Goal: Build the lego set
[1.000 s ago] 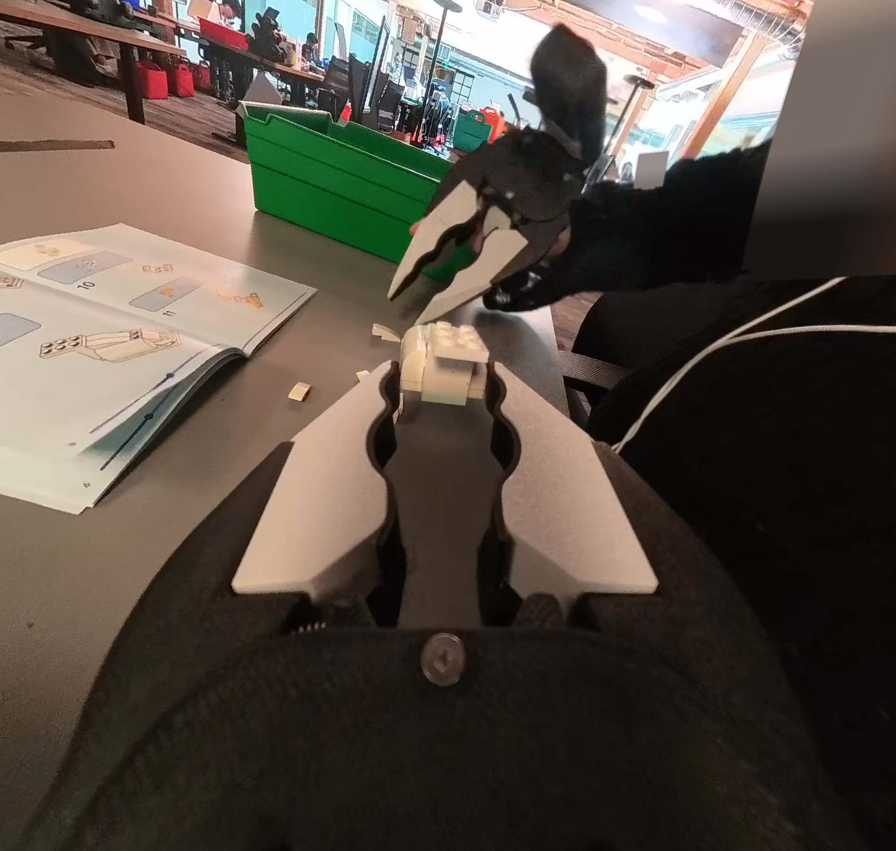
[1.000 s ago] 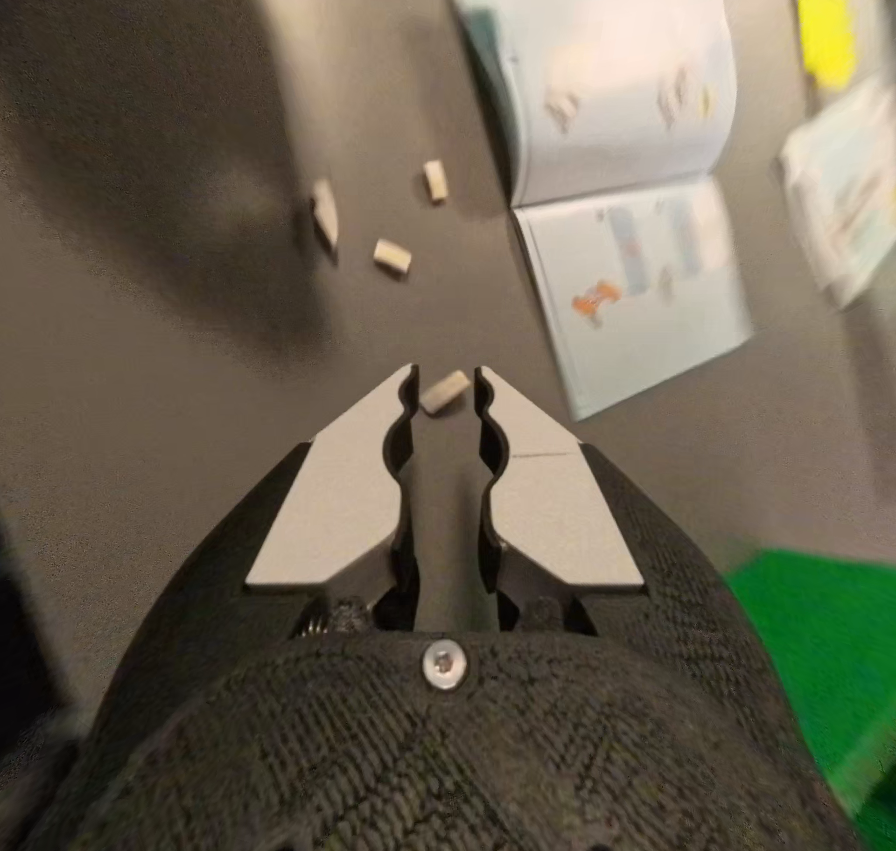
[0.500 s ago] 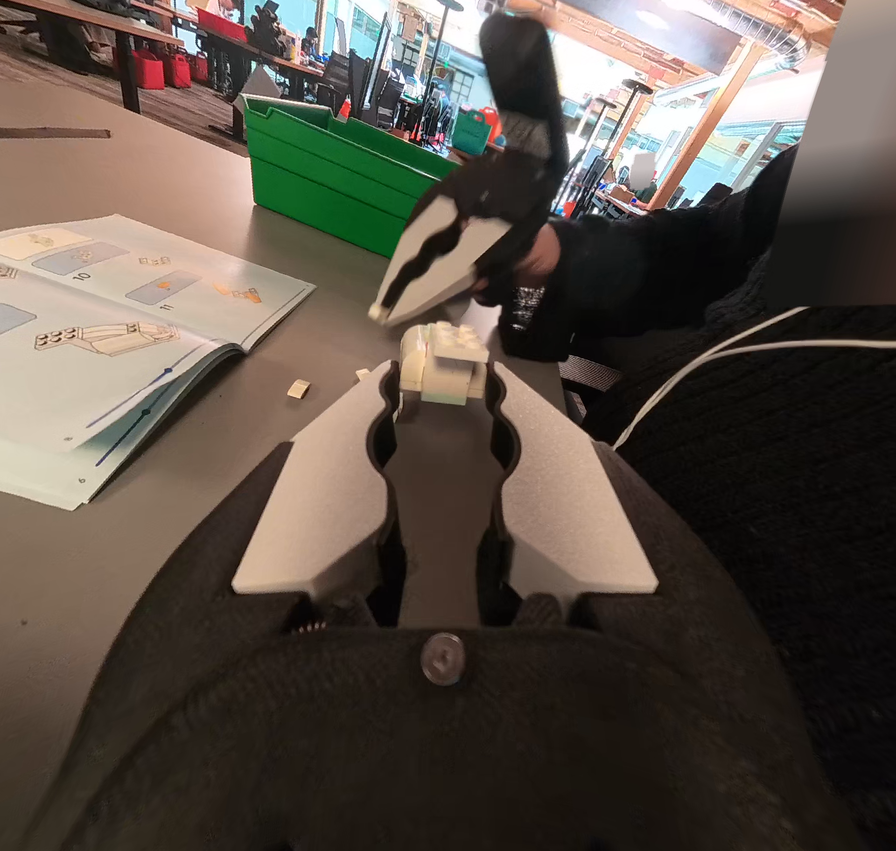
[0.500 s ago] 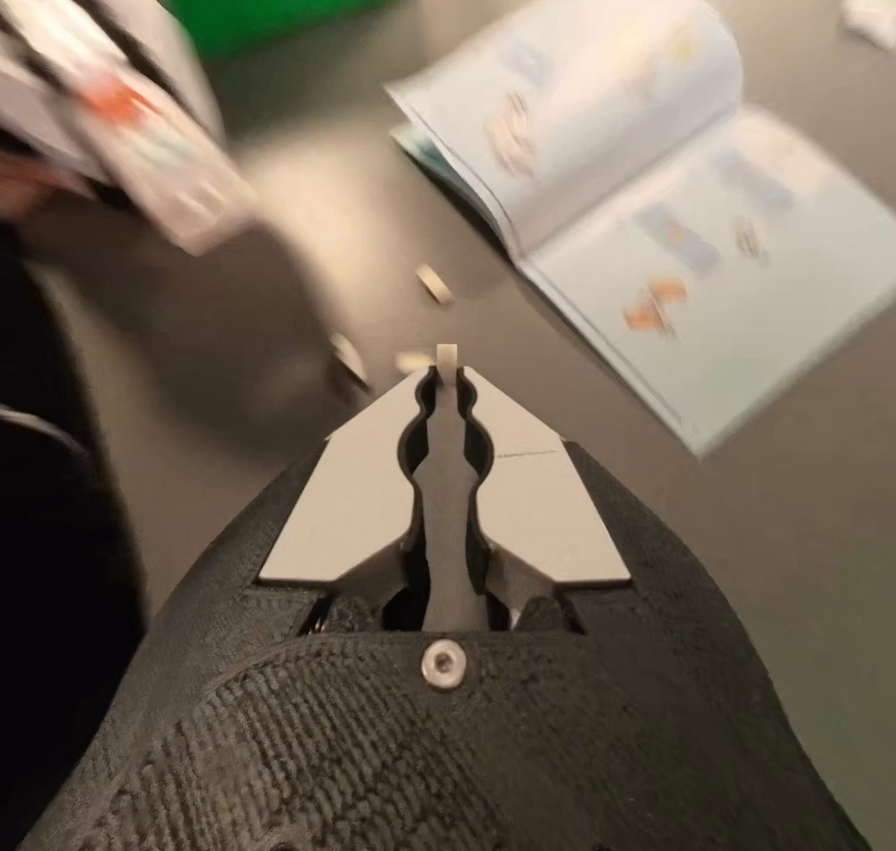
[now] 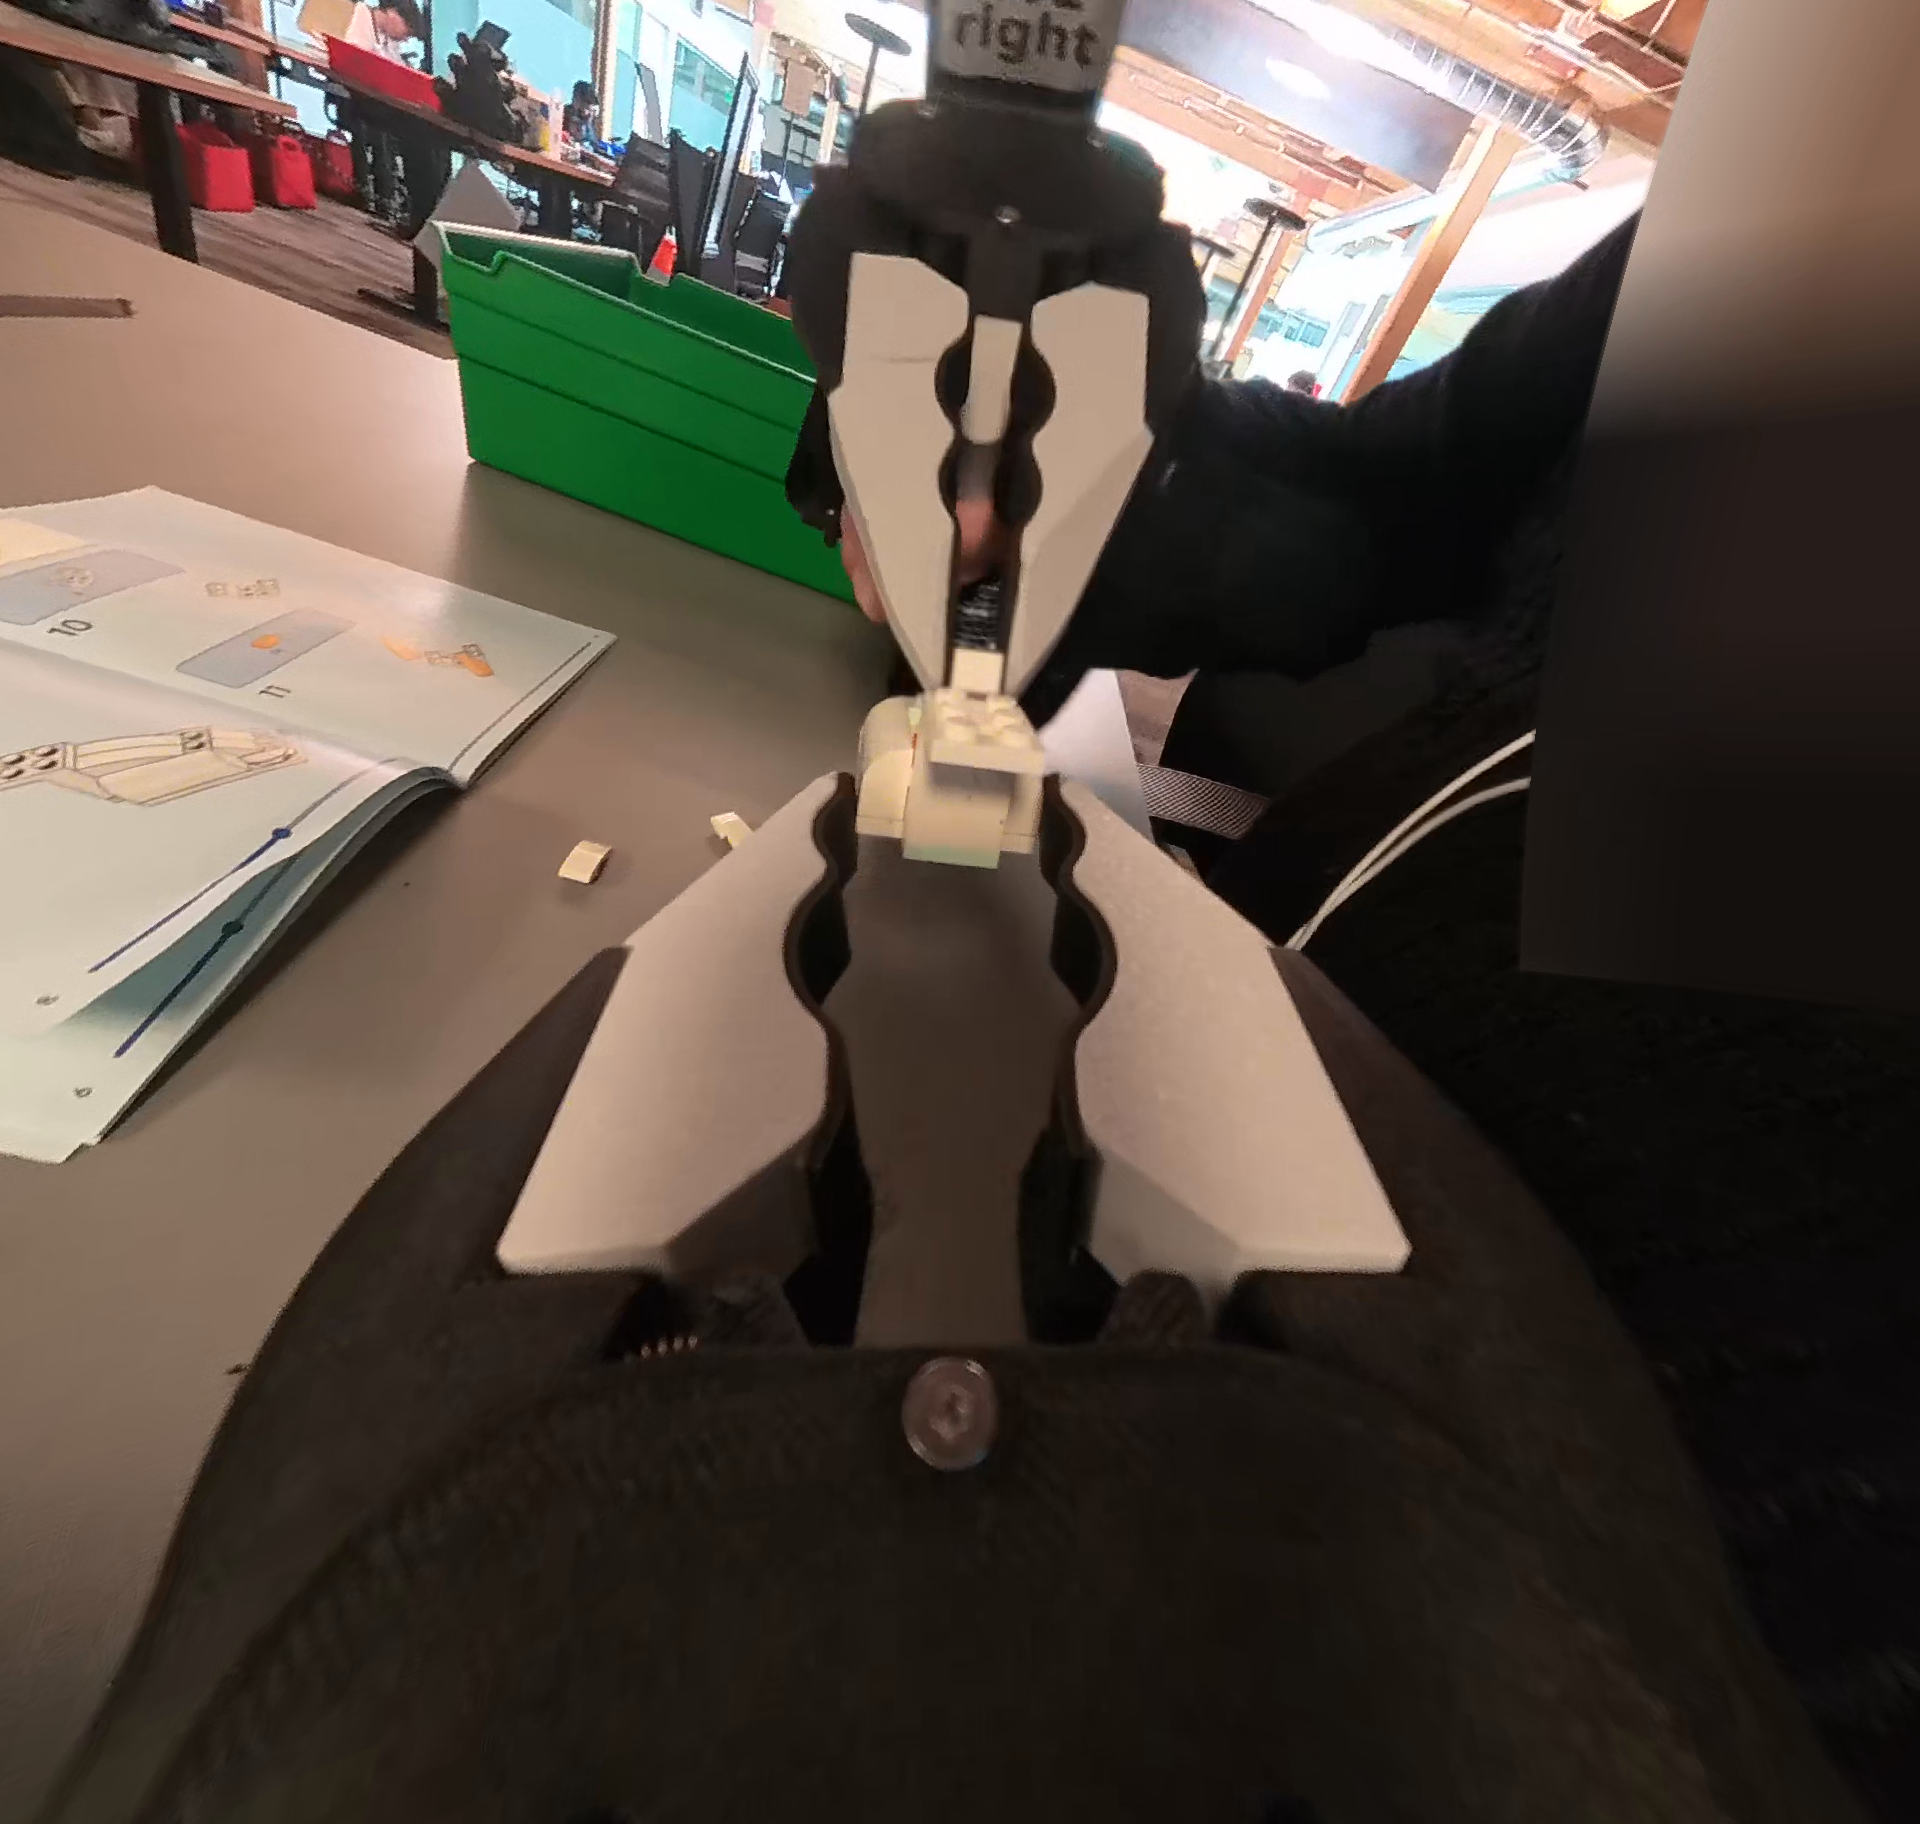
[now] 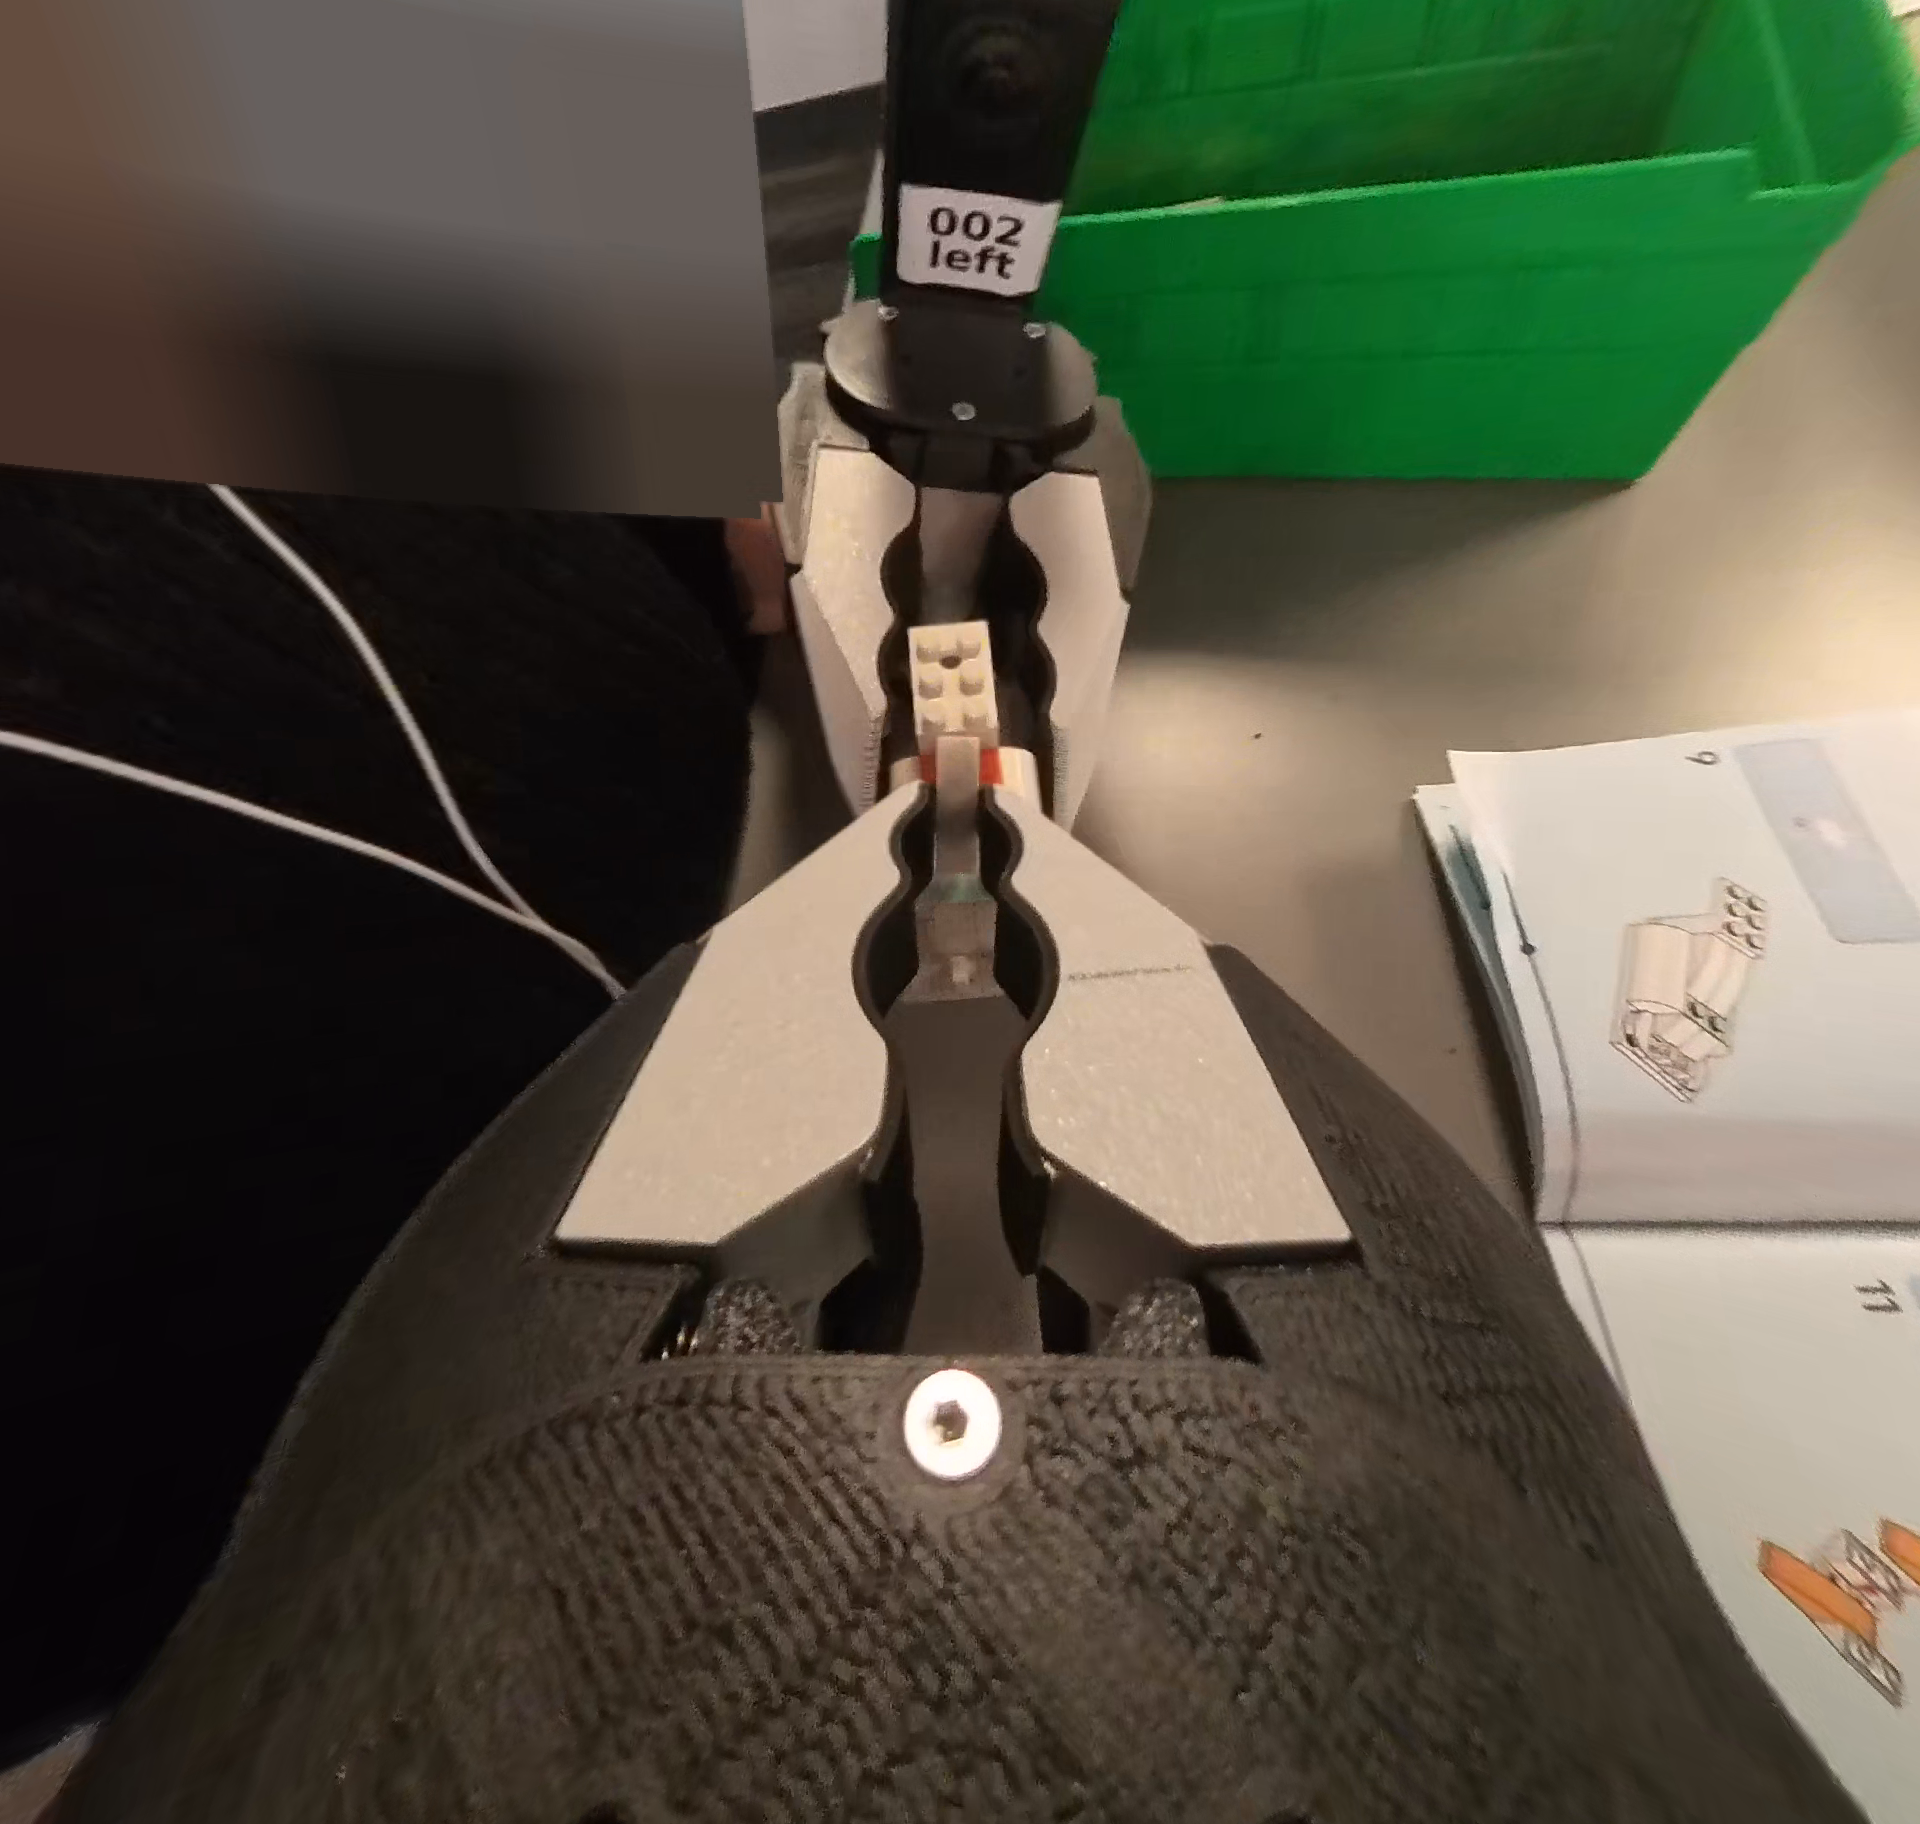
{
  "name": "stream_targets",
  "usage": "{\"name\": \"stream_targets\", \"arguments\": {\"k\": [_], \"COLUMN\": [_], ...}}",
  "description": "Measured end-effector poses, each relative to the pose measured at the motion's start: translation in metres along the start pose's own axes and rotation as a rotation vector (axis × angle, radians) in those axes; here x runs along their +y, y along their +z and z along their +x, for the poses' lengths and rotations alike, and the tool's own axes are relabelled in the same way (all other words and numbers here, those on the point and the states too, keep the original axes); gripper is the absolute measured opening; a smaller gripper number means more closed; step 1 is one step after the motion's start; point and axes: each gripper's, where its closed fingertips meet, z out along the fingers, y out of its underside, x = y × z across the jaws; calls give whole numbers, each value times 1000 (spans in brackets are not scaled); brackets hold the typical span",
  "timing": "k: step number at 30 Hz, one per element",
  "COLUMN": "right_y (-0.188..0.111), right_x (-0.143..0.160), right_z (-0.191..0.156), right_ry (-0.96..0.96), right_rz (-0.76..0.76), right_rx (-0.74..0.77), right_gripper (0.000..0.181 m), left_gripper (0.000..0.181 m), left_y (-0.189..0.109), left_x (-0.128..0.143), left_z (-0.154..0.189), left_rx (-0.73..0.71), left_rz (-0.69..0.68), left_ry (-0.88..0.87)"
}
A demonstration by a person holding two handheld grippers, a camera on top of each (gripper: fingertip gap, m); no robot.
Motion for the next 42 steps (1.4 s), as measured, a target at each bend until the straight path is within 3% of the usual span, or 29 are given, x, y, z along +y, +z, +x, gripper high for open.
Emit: {"name": "stream_targets", "arguments": {"k": [13, 20, 22, 25, 28, 32, 36, 42], "right_y": [6, 0, -2, 1, 8, 14, 12, -3], "right_x": [3, -2, -5, -2, 1, -2, -2, -3], "right_z": [-6, -5, -6, 0, 8, 12, 16, 10], "right_ry": [-37, -64, -163, -495, -861, -1129, -1094, -859], "right_rz": [-128, -74, -36, -66, -149, -192, -172, -45], "right_rx": [-61, -27, 20, 214, 421, 581, 597, 442], "right_gripper": [7, 29, 45, 63, 61, 38, 40, 46], "left_gripper": [34, 34, 34, 34, 34, 34, 34, 34], "left_y": [0, -2, -4, -6, -6, -4, -5, -8], "left_x": [-1, -4, -7, -12, -13, -12, -12, -9], "left_z": [2, -3, -7, -11, -13, -12, -12, -14], "left_rx": [8, -3, -7, 9, 28, 47, 48, -31], "left_rz": [4, 31, 54, 97, 112, 107, 112, 77], "left_ry": [6, -27, -64, -143, -198, -231, -232, -126]}}
